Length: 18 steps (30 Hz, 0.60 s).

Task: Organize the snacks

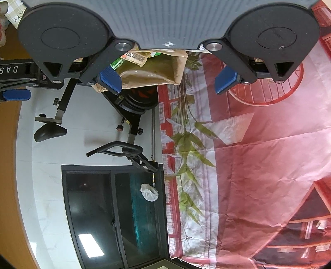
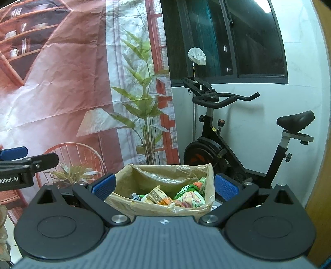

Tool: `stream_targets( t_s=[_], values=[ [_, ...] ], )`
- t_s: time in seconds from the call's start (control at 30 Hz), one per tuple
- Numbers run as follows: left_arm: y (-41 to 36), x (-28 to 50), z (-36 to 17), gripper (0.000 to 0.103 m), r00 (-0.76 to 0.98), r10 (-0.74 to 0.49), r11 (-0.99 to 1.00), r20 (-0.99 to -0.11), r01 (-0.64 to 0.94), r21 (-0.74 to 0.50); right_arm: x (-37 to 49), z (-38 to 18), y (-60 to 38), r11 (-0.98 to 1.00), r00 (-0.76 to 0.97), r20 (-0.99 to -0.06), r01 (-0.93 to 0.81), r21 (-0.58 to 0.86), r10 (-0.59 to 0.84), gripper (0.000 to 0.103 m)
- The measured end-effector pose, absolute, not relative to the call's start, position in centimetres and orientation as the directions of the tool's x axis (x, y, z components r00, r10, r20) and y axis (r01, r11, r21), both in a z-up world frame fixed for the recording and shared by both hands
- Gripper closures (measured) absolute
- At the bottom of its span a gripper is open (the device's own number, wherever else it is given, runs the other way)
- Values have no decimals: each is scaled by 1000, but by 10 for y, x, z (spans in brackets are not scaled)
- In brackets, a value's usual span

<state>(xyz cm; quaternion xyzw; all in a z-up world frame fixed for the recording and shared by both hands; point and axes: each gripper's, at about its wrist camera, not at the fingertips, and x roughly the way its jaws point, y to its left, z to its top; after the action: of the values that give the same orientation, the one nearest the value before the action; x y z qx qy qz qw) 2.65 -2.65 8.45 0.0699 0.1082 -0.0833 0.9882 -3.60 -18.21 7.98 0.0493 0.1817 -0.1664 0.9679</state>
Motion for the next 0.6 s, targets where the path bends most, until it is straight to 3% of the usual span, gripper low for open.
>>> stream_targets(
  t_s=[0.6],
  values=[
    [-22,28,84,6,958,-160,977,-240,188,101,-32,81,-179,944,883,-363,328,23,-298,0]
  ],
)
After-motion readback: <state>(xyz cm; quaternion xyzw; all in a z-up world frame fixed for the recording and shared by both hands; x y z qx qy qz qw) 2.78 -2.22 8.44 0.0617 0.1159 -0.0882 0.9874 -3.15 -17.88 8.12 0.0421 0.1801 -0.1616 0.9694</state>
